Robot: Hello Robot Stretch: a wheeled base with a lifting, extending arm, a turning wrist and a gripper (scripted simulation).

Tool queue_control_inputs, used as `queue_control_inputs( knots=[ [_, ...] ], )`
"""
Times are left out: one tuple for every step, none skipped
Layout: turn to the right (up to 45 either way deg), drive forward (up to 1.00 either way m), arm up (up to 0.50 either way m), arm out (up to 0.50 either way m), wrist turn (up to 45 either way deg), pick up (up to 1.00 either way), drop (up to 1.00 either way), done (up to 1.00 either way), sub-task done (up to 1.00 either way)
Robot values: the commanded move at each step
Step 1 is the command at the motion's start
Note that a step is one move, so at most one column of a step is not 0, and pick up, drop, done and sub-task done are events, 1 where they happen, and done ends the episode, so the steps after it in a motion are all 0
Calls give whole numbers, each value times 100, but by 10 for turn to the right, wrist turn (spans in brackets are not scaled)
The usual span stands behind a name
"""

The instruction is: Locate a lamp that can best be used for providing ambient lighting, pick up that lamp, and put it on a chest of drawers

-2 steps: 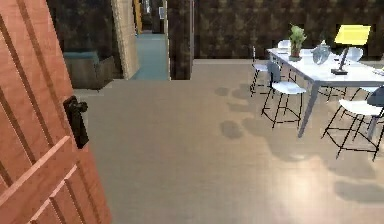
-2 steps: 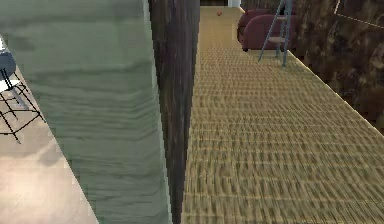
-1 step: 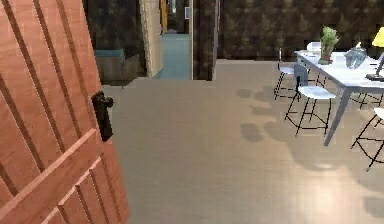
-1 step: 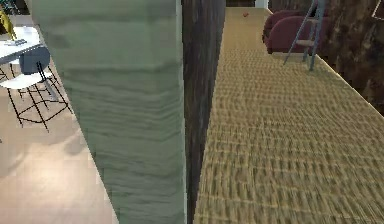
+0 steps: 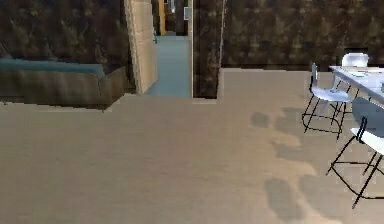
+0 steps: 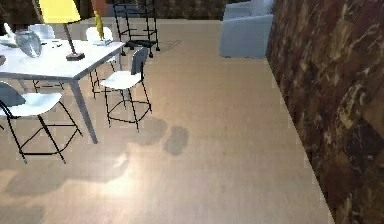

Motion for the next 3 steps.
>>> queue_control_inputs(
  knots=[
    [-120, 0, 0, 0, 0, 0, 0, 0, 0],
    [0, 5, 0, 0, 0, 0, 0, 0, 0],
    [30, 0, 0, 0, 0, 0, 0, 0, 0]
  ],
)
